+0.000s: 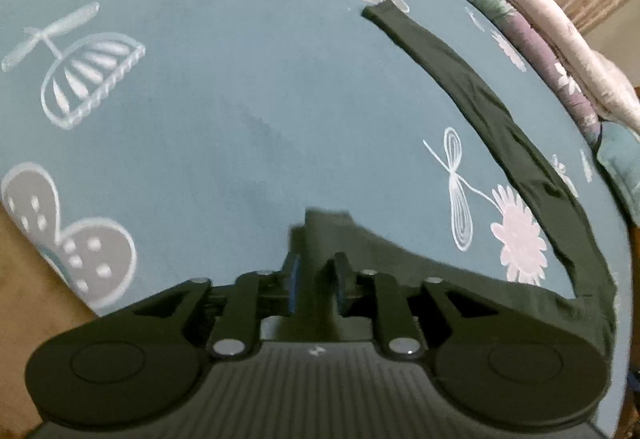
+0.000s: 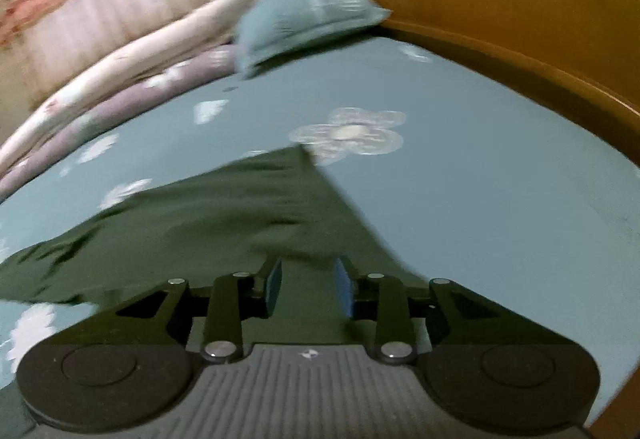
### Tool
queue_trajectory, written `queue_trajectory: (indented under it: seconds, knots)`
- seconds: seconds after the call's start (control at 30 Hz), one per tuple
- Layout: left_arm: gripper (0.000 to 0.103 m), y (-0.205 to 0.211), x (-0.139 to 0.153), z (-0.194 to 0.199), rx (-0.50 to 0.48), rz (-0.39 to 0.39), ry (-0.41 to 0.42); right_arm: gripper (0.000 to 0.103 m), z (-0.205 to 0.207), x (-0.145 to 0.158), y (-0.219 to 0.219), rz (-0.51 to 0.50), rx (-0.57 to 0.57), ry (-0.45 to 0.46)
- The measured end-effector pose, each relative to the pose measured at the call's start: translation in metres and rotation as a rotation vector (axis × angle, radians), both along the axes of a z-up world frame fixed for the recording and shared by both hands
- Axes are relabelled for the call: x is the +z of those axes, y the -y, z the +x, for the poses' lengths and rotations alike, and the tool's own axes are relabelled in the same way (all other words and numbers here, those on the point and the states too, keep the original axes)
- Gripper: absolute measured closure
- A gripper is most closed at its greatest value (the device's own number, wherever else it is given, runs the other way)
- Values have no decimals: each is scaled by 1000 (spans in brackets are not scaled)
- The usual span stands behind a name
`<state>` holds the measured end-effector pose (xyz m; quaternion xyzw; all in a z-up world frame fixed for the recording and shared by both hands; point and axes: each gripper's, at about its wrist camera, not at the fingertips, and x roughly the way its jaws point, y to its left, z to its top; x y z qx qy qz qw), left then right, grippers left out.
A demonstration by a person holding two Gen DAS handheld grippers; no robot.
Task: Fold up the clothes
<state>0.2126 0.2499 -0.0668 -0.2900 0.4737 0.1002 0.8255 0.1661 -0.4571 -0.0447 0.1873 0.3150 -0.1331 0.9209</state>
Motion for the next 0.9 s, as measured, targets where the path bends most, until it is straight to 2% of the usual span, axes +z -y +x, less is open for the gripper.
queue_trajectory:
  seconds: [0.03, 0.07, 0.1, 0.27, 0.3, 0.33, 0.37, 0.4, 0.47, 0.53, 0.7, 0.83, 0.9]
  knots:
    - [72, 0, -2, -2, -1, -6, 1, 63, 2, 2, -6, 9, 24, 8]
    - [62, 1, -5, -4, -4, -12, 0, 62, 5, 4, -11, 15, 44, 12]
    - [58, 1, -7, -5, -8, -16, -6, 61, 9, 4, -16, 17, 63, 11]
    - [55, 8, -8, -8, -41, -43, 21, 60, 27, 4, -42, 34, 154, 4]
    - [56, 13, -8, -7, -65, -31, 17, 60, 29, 4, -48, 34, 173, 4]
    - [63, 19, -7, -5, -88, -19, 13, 60, 32, 4, -54, 28, 191, 3]
    - [95, 25, -7, -3, -112, -6, 9, 60, 35, 3, -59, 23, 209, 1]
    - [98, 31, -7, -1, -136, 6, 4, 58, 36, 3, -64, 19, 226, -2]
    - [98, 43, -6, 2, -183, 31, -4, 54, 37, 0, -73, 31, 257, -5]
    - [98, 59, 4, 7, -235, 22, 26, 53, 39, -5, -81, 58, 296, -9]
    - [98, 105, 30, 24, -356, -34, 90, 52, 41, -17, -95, 81, 375, -25]
    - [96, 153, 34, 39, -484, -106, 114, 50, 43, -26, -100, 103, 422, -33]
    - [90, 172, 33, 44, -531, -133, 107, 47, 43, -29, -101, 105, 440, -38]
